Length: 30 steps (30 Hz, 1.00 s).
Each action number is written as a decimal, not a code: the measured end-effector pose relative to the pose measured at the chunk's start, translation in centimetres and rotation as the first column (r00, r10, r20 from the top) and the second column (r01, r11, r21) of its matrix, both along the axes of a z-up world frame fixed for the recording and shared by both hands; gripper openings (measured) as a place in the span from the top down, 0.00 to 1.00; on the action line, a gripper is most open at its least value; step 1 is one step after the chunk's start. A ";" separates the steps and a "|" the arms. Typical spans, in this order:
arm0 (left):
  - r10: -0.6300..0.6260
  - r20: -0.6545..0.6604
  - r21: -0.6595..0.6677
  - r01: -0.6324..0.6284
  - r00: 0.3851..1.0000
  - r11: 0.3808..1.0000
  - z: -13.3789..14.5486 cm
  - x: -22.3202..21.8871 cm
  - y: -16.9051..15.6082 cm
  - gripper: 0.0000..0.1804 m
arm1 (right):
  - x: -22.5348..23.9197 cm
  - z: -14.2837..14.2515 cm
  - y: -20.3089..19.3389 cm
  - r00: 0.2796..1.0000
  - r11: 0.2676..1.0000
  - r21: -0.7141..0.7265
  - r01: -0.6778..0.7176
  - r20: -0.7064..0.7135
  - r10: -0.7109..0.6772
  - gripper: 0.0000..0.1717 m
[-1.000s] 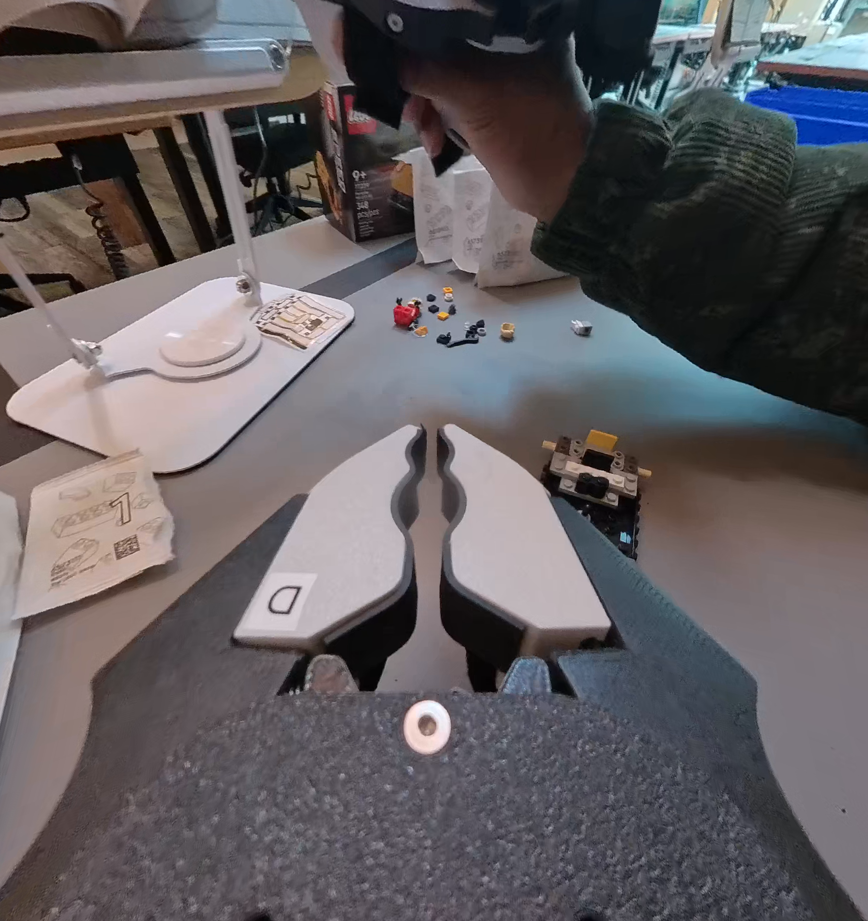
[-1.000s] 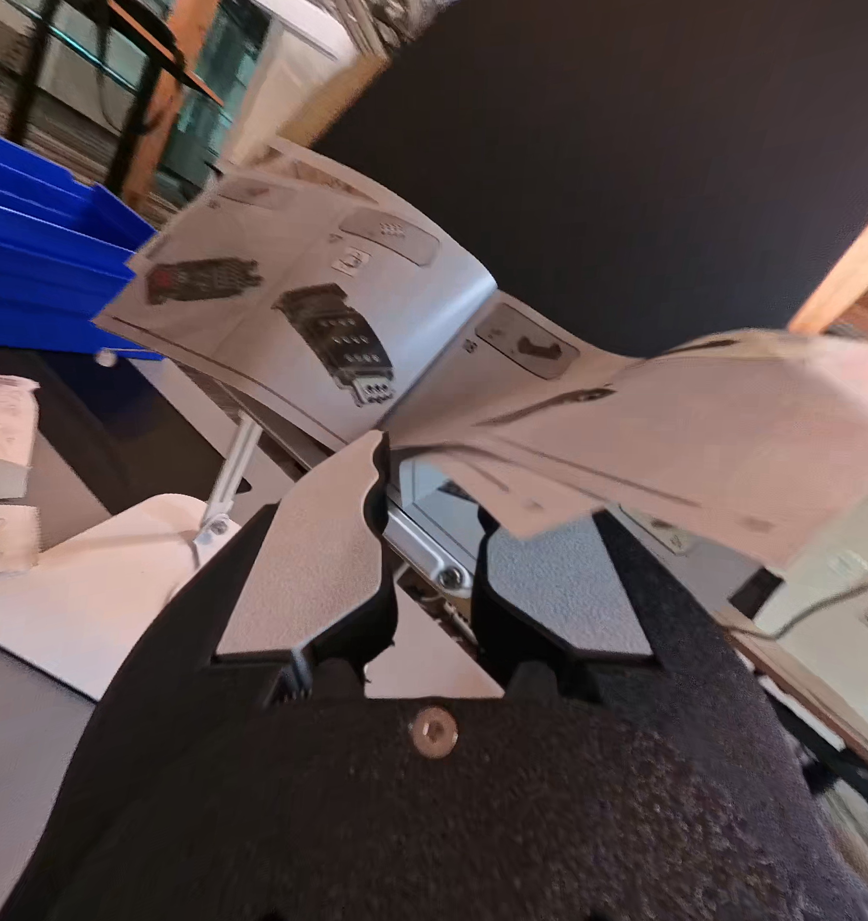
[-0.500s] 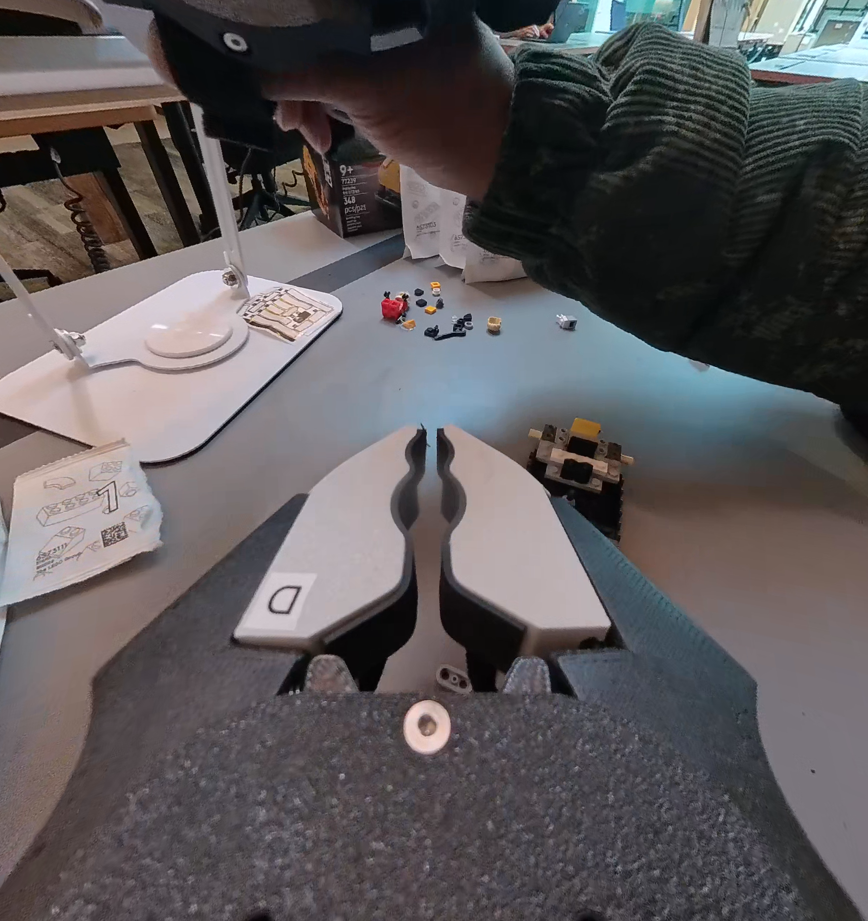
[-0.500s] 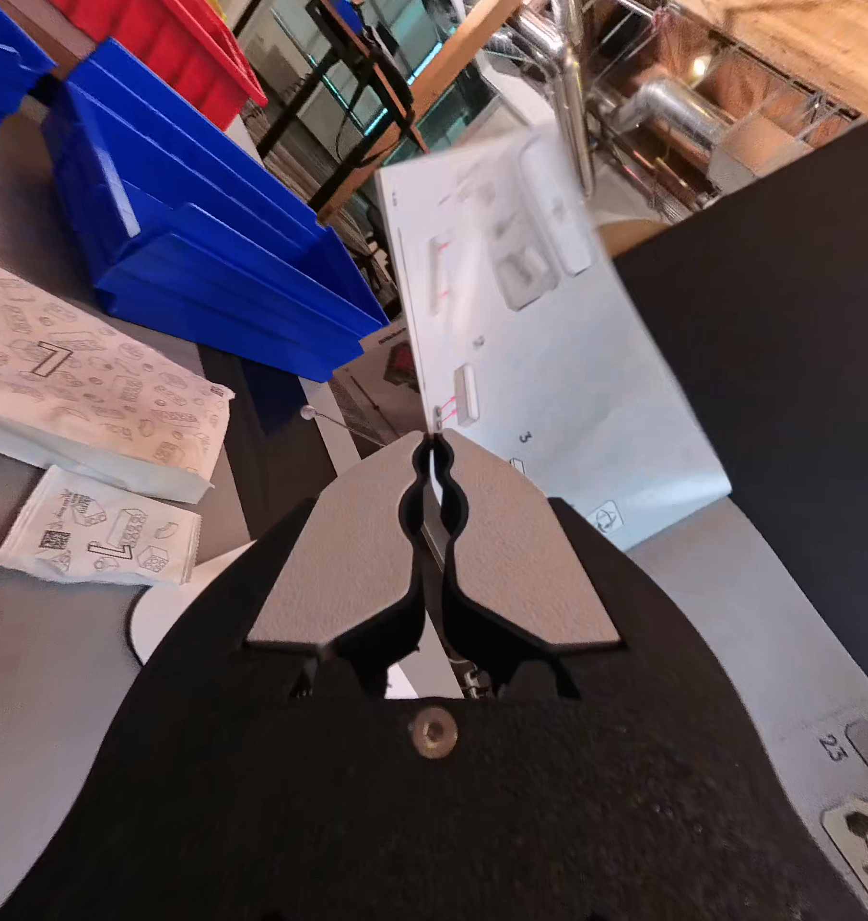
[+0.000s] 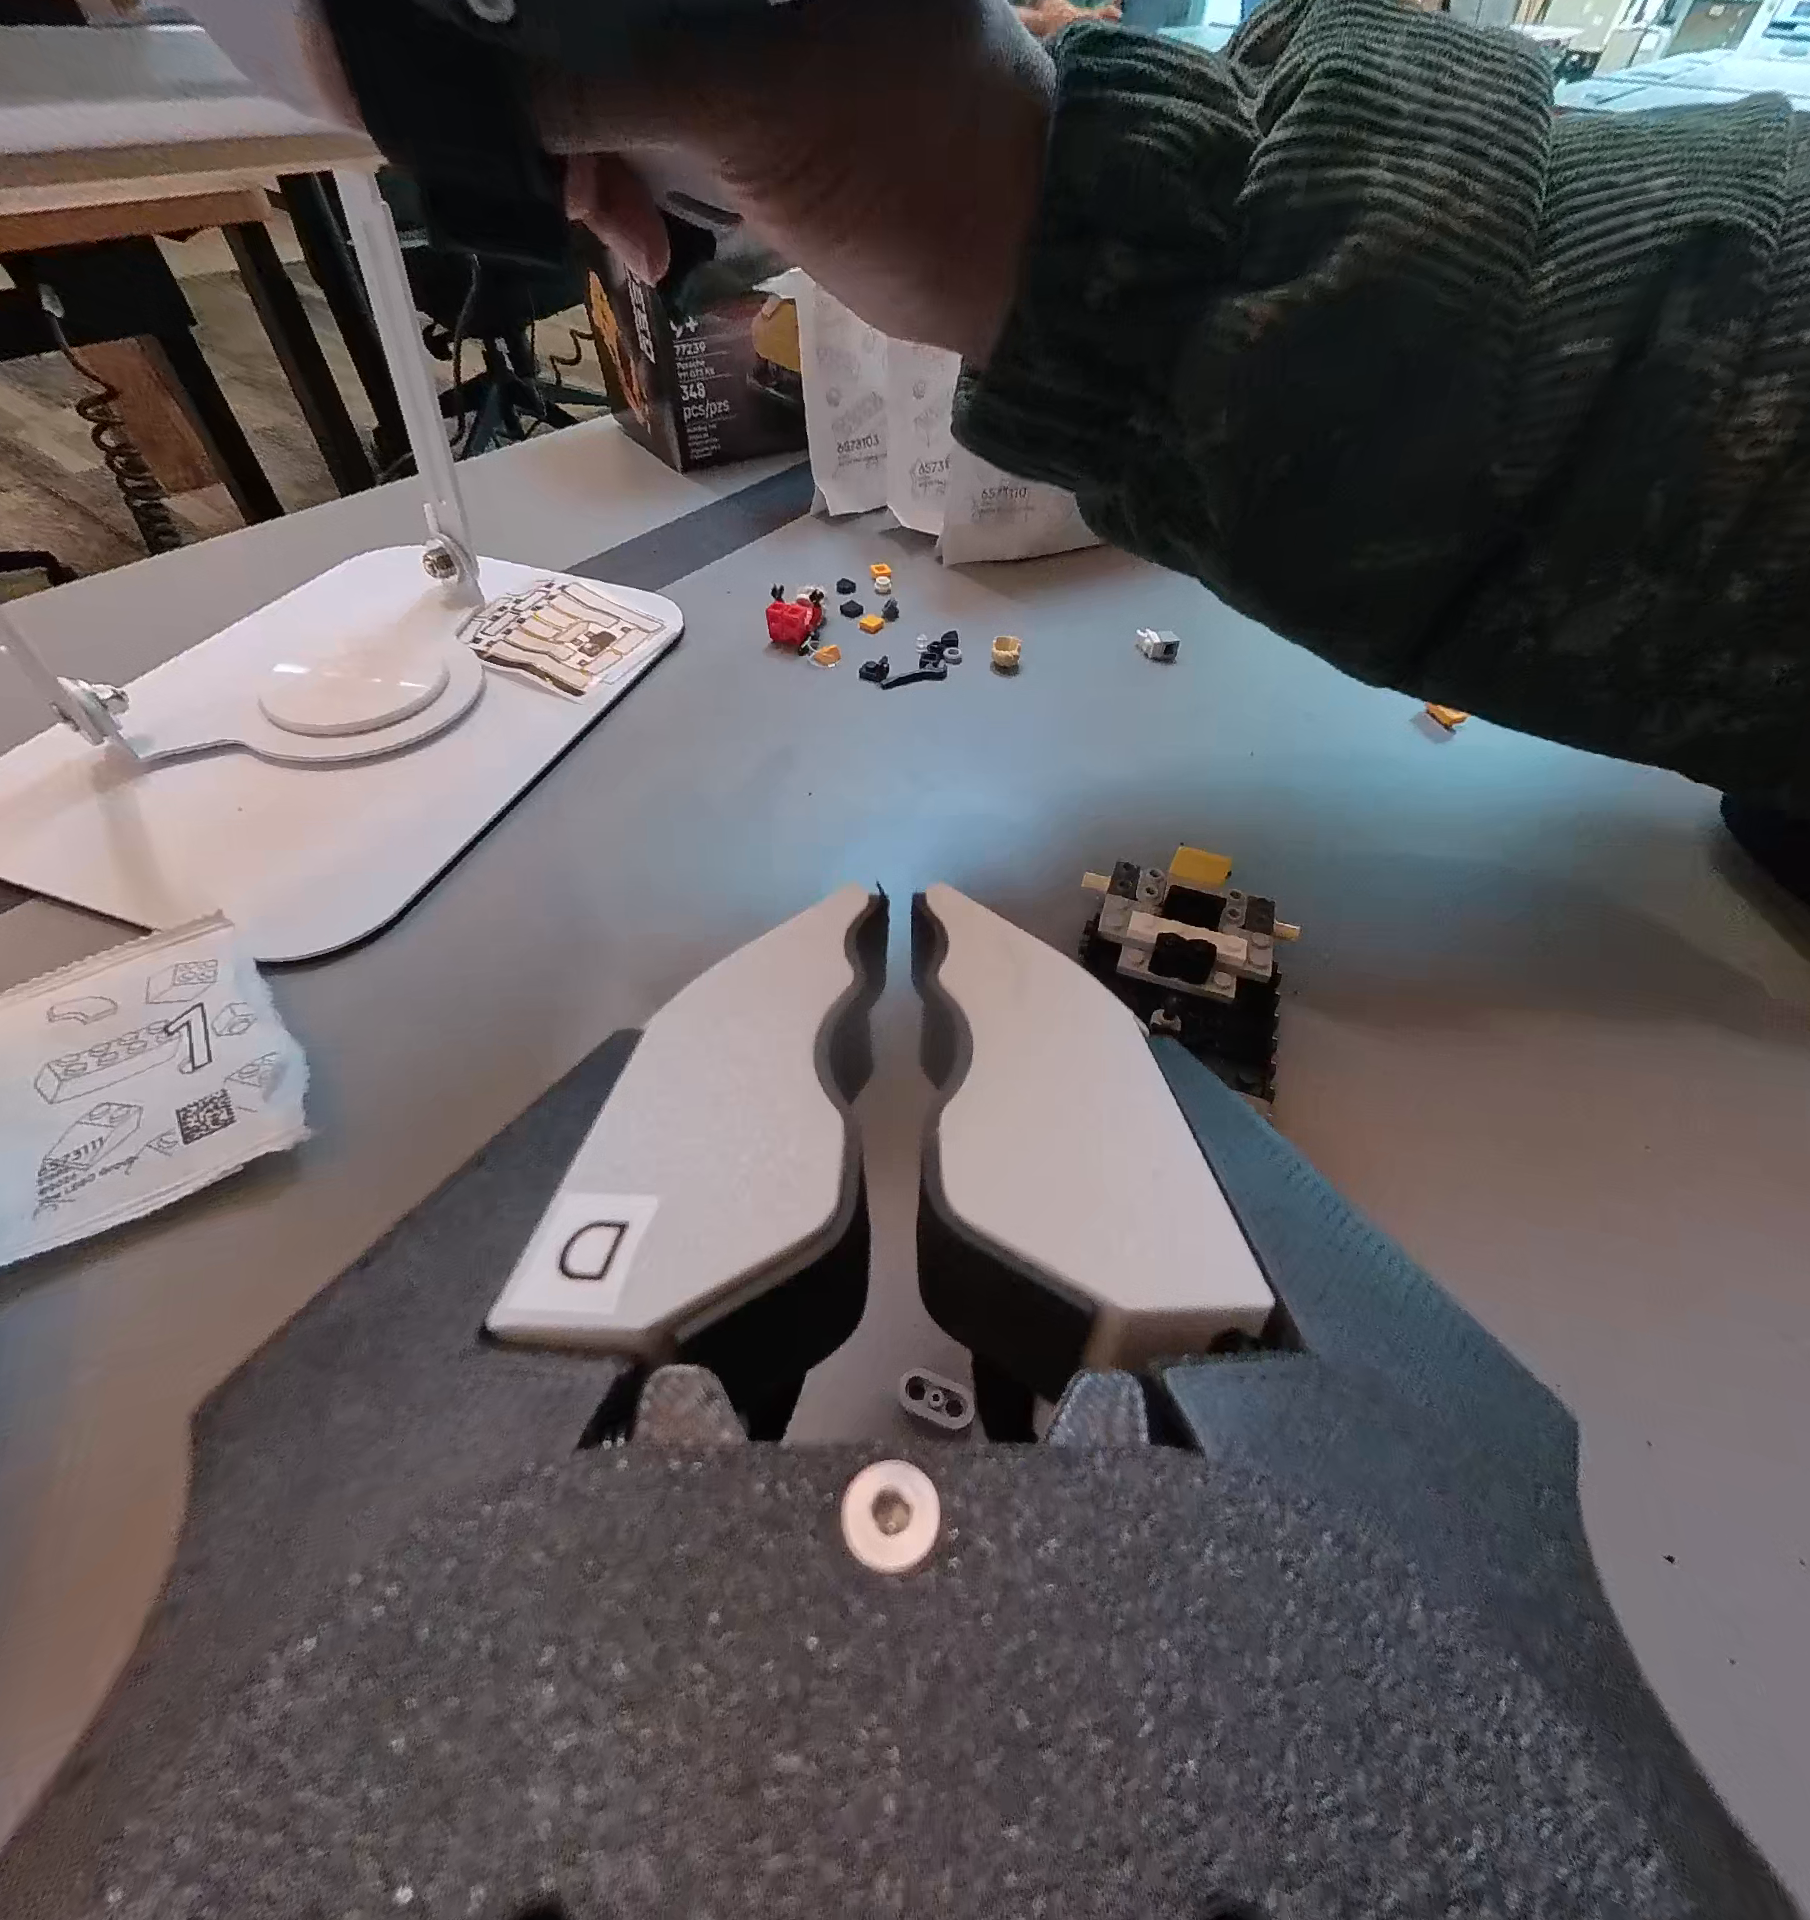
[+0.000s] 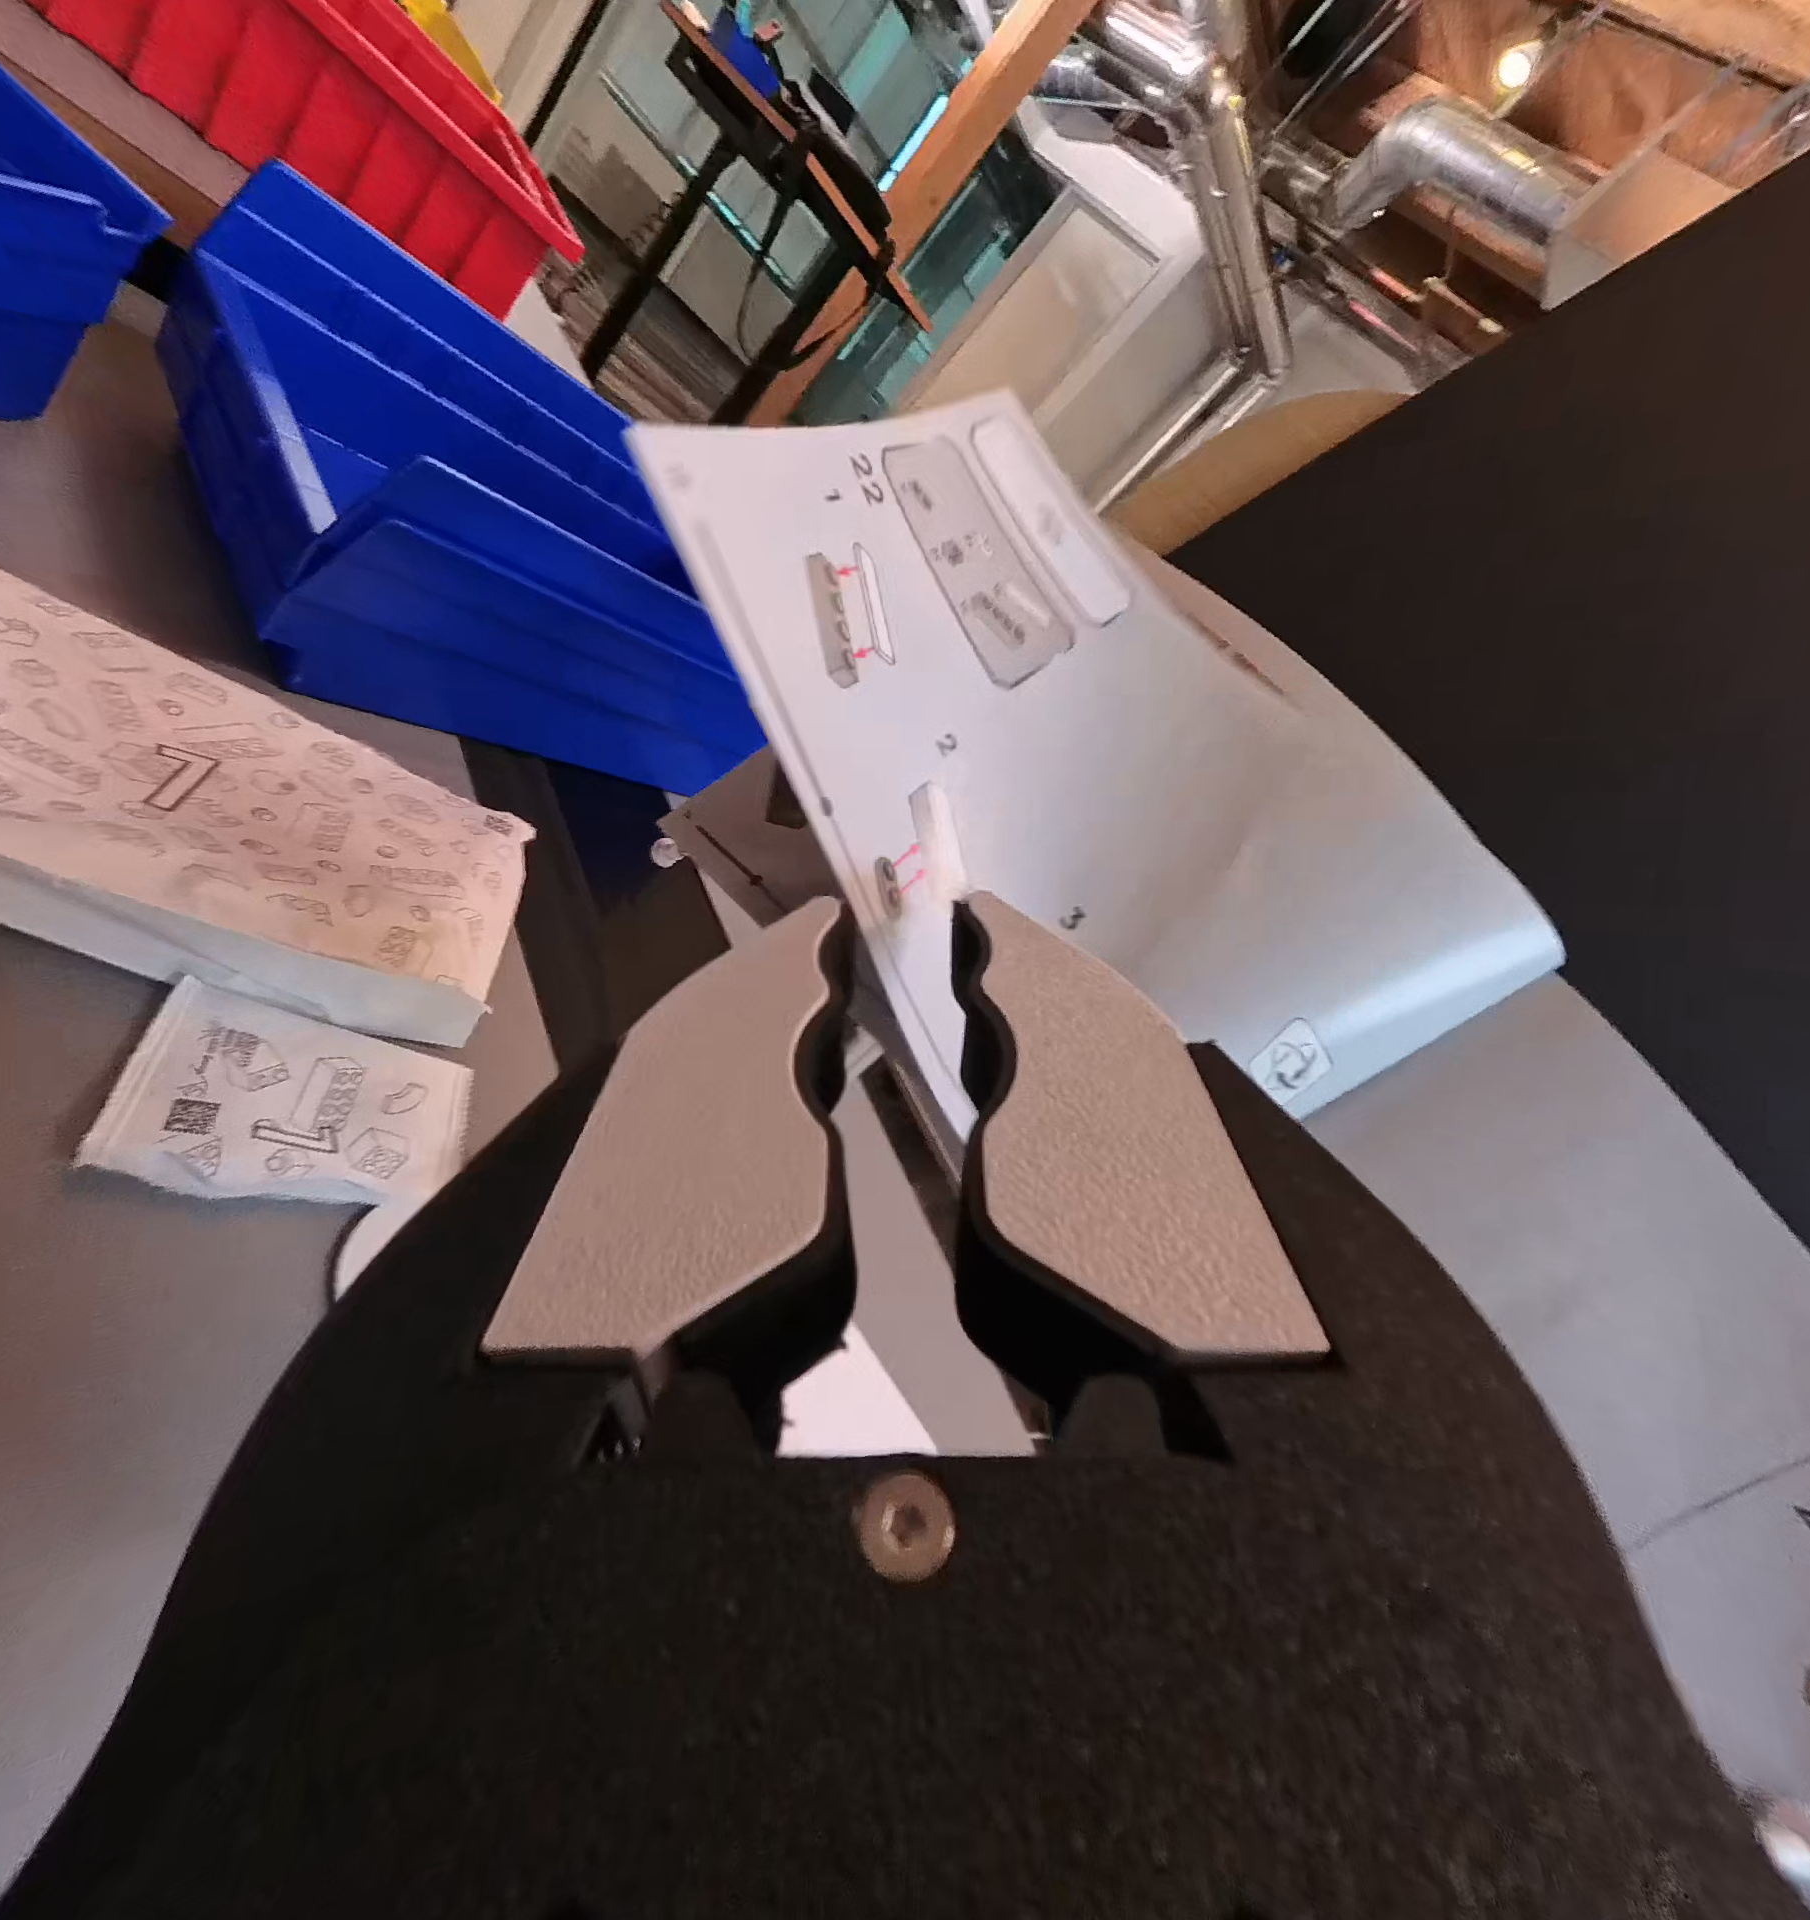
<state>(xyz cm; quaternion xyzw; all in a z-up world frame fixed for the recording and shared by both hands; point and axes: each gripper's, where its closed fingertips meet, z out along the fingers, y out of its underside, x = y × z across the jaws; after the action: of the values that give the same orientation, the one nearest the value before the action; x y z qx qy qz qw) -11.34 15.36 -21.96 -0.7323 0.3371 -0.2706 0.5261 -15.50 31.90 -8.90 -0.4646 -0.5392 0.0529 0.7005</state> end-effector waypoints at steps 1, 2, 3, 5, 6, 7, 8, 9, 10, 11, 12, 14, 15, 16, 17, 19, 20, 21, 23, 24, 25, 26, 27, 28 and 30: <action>-0.001 -0.001 -0.002 0.001 1.000 1.000 0.0 0.0 0.0 0.98 | -0.2 -0.3 -0.1 1.000 1.000 -0.024 -0.017 0.010 0.018 0.85; -0.002 -0.001 -0.004 0.002 1.000 1.000 -0.1 0.0 0.0 0.98 | -0.3 -0.6 -0.2 0.999 0.998 -0.053 -0.029 0.012 0.030 0.81; -0.003 -0.001 -0.005 0.003 1.000 1.000 -0.1 0.0 0.0 0.98 | -0.3 -0.7 -0.3 0.999 0.996 -0.084 -0.033 0.005 0.034 0.76; -0.005 0.000 -0.006 0.005 1.000 1.000 -0.1 0.0 0.0 0.98 | 0.0 -0.2 0.0 0.999 0.989 -0.145 -0.014 -0.052 0.007 0.68; -0.007 0.000 -0.005 0.007 1.000 1.000 0.0 0.0 -0.1 0.98 | 0.3 0.6 0.1 0.994 0.985 -0.171 -0.004 -0.104 -0.015 0.64; -0.008 0.002 -0.004 0.008 1.000 1.000 0.0 0.0 -0.1 0.98 | 0.8 1.5 0.4 0.985 0.981 -0.195 0.011 -0.169 -0.045 0.61; -0.011 0.003 -0.003 0.011 1.000 1.000 0.0 0.0 -0.1 0.98 | 1.3 2.5 0.8 0.969 0.976 -0.217 0.029 -0.233 -0.081 0.57; -0.014 0.003 -0.003 0.014 1.000 1.000 0.1 0.1 -0.2 0.98 | 1.8 3.3 1.3 0.953 0.970 -0.241 0.044 -0.283 -0.113 0.53; -0.018 0.003 -0.003 0.018 1.000 1.000 0.1 0.1 -0.2 0.98 | 2.0 3.9 1.8 0.937 0.961 -0.272 0.055 -0.317 -0.143 0.49; -0.021 0.003 -0.002 0.021 1.000 1.000 0.1 0.1 -0.3 0.98 | 2.2 4.2 2.4 0.924 0.949 -0.309 0.066 -0.341 -0.175 0.46; -0.022 0.002 0.000 0.022 1.000 1.000 0.2 0.1 -0.3 0.98 | 2.2 4.3 3.1 0.912 0.936 -0.344 0.076 -0.356 -0.205 0.45; -0.023 0.000 0.008 0.023 1.000 1.000 0.3 0.0 -0.5 0.98 | 2.1 3.9 4.7 0.899 0.910 -0.395 0.126 -0.343 -0.273 0.46; -0.023 0.000 0.013 0.023 1.000 1.000 0.4 -0.1 -0.5 0.98 | 2.2 3.7 5.4 0.896 0.907 -0.390 0.158 -0.330 -0.298 0.52; -0.022 0.000 0.018 0.022 1.000 1.000 0.5 -0.2 -0.6 0.98 | 2.4 3.7 5.8 0.892 0.912 -0.366 0.183 -0.329 -0.311 0.59; -0.020 0.002 0.022 0.020 1.000 1.000 0.6 -0.3 -0.7 0.98 | 2.4 3.9 5.7 0.894 0.926 -0.332 0.180 -0.338 -0.295 0.69; -0.014 0.010 0.029 0.014 1.000 0.999 0.8 -0.6 -0.8 0.98 | 2.4 4.2 4.9 0.898 0.949 -0.270 0.162 -0.358 -0.255 0.86; -0.012 0.019 0.031 0.011 1.000 0.999 1.0 -0.8 -0.8 0.98 | 2.4 4.3 4.5 0.902 0.957 -0.249 0.151 -0.362 -0.237 0.91; -0.011 0.029 0.029 0.010 1.000 1.000 1.1 -0.9 -0.7 0.98 | 2.3 4.2 4.1 0.905 0.962 -0.237 0.136 -0.365 -0.218 0.96; -0.012 0.044 0.022 0.011 0.999 1.000 1.2 -0.9 -0.6 0.98 | 1.8 3.9 3.2 0.917 0.967 -0.244 0.077 -0.363 -0.165 0.99; -0.011 0.045 0.020 0.010 0.999 1.000 1.2 -0.9 -0.5 0.98 | 1.4 3.8 2.6 0.924 0.968 -0.249 0.040 -0.358 -0.131 0.97; -0.010 0.044 0.020 0.009 0.999 1.000 1.2 -0.9 -0.5 0.98 | 1.1 3.6 1.9 0.933 0.970 -0.241 0.005 -0.348 -0.092 0.93; -0.009 0.042 0.020 0.008 0.999 1.000 1.2 -0.9 -0.5 0.98 | 0.7 3.4 1.3 0.944 0.976 -0.219 -0.013 -0.325 -0.060 0.86; -0.007 0.040 0.021 0.007 0.999 1.000 1.1 -0.9 -0.5 0.98 | 0.3 3.0 0.8 0.959 0.984 -0.180 -0.007 -0.280 -0.044 0.79; -0.007 0.038 0.021 0.006 0.999 1.000 1.1 -0.9 -0.5 0.98 | 0.0 2.4 0.4 0.974 0.992 -0.124 0.023 -0.222 -0.050 0.72; -0.007 0.034 0.017 0.006 0.999 1.000 1.0 -0.9 -0.5 0.98 | -0.2 1.3 0.1 0.988 0.993 0.031 0.113 -0.109 -0.109 0.62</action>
<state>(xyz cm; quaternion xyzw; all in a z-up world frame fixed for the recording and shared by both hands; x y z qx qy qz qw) -12.21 14.89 -20.97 -0.7219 0.3327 -0.2820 0.5373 -15.66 31.97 -7.57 -0.4774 -0.4749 0.0286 0.7387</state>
